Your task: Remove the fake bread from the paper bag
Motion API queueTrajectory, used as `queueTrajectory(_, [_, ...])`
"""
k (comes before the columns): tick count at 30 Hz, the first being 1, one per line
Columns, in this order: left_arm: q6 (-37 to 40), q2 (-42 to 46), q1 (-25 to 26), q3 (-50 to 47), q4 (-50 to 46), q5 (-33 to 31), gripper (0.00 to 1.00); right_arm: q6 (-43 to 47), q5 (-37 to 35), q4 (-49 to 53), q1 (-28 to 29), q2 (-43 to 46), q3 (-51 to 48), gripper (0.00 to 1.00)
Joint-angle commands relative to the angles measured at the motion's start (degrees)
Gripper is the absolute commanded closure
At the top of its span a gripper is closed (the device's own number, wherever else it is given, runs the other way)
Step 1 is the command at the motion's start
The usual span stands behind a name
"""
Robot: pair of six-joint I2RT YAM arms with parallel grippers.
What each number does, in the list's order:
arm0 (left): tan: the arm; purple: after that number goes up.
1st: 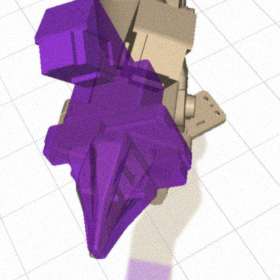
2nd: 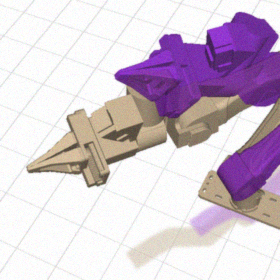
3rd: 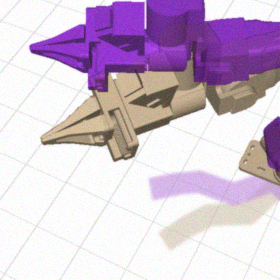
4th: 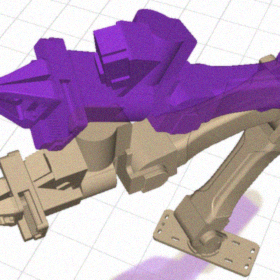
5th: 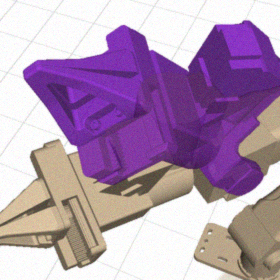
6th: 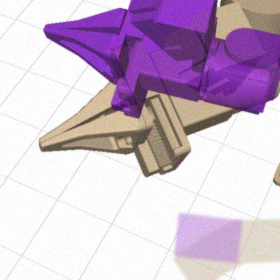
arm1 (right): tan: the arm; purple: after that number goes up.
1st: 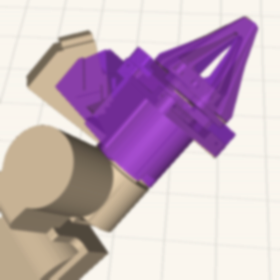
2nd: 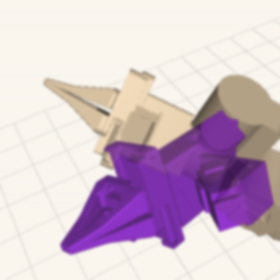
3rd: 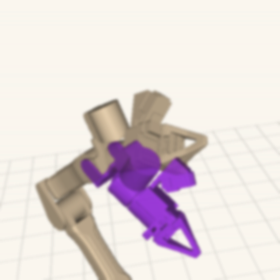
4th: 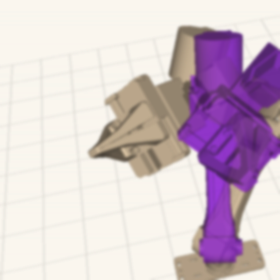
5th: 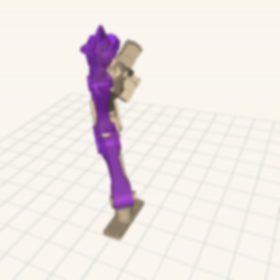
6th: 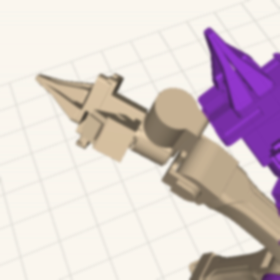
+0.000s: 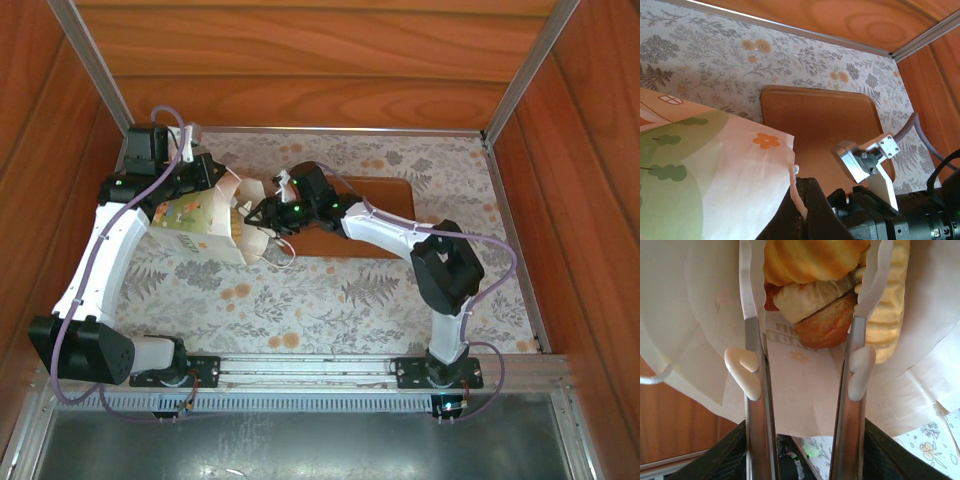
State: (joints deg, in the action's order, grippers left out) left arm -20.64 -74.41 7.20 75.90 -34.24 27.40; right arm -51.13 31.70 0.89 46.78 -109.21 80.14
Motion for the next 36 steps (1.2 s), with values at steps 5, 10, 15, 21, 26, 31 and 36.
queueTrajectory(5, [0.12,-0.62,-0.32,1.71,1.01,1.42,1.0,-3.65,1.58,-0.43,-0.47,-1.72,2.85,0.46])
queueTrajectory(10, [0.08,-1.24,-0.3,2.32,1.02,1.56,1.0,-4.92,4.04,-0.35,-0.47,-3.88,5.32,0.46])
queueTrajectory(15, [-0.05,-1.51,-0.27,2.48,1.02,1.88,1.0,-7.67,5.13,-1.02,-0.44,-5.94,6.52,0.46])
queueTrajectory(21, [-0.1,-1.19,-0.32,2.15,1.1,1.95,1.0,-8.82,5.84,-3.16,-0.46,-6.33,6.47,0.54])
queueTrajectory(26, [0.0,-0.97,-0.29,1.97,1.15,1.5,1.0,-5.48,3.26,0.06,-0.55,-3.96,5.93,0.68])
queueTrajectory(31, [0.08,-0.56,-0.28,1.53,1.15,0.4,1.0,0.92,1.0,6.57,-0.55,-1.14,6.49,0.73])
queueTrajectory(36, [0.12,-0.62,-0.26,1.53,1.28,0.24,1.0,4.9,0.08,8.55,-0.73,0.66,5.65,0.75])
